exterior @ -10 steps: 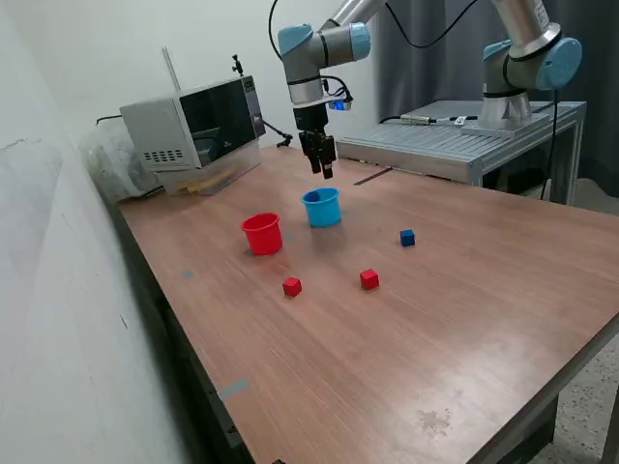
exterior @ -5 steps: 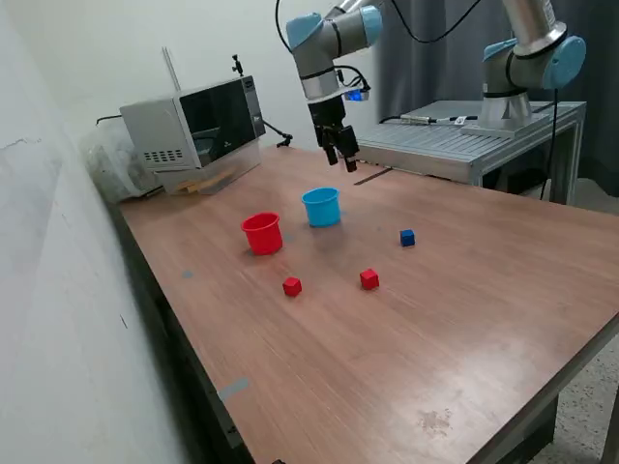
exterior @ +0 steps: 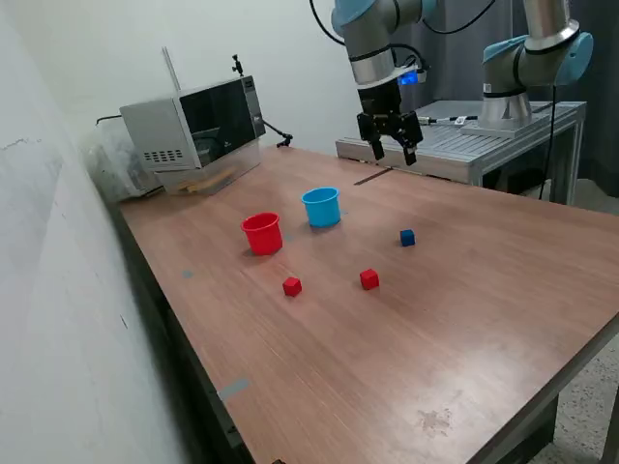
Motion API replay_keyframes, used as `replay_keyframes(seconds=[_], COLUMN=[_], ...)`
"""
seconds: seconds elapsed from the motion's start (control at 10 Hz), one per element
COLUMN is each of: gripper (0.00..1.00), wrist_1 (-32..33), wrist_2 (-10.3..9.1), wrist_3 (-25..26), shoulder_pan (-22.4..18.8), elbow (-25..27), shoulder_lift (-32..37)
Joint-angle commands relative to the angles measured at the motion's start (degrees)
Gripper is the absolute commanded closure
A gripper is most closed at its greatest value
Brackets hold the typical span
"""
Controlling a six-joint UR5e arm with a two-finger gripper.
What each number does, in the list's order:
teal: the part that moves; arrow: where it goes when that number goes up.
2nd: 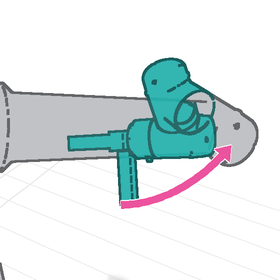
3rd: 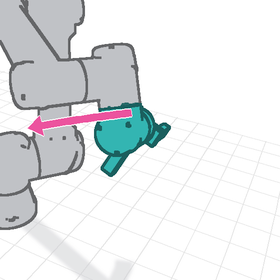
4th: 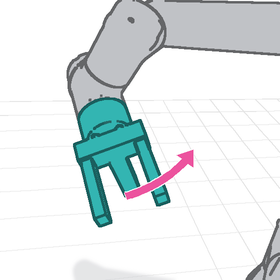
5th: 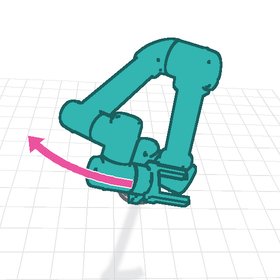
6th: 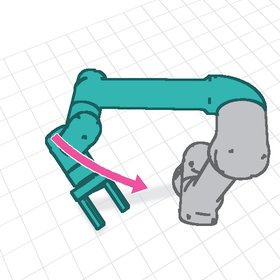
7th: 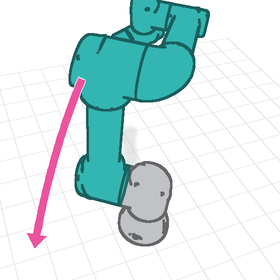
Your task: Place red objects in the red bin, and blue objects in the blue bin.
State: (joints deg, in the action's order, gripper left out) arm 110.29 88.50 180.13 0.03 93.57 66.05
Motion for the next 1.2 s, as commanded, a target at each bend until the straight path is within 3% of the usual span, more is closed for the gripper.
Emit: replay_keyframes(seconds=[0.0, 0.1, 0.2, 0.6, 1.1], gripper=[0.00, 0.00, 0.00, 0.00, 0.00], wrist_1=[0.80, 2.63, 3.00, 11.15, 11.53], wrist_2=[-2.34, -5.15, -5.87, -5.97, -5.09], wrist_3=[0.74, 4.49, 10.71, 21.29, 22.11], shoulder_pan=[-1.70, -1.70, -1.70, -2.93, -1.88], elbow=[0.04, -0.05, -0.05, -0.22, -0.58], shoulder_lift=[-0.22, -1.35, -3.80, -11.81, -13.84])
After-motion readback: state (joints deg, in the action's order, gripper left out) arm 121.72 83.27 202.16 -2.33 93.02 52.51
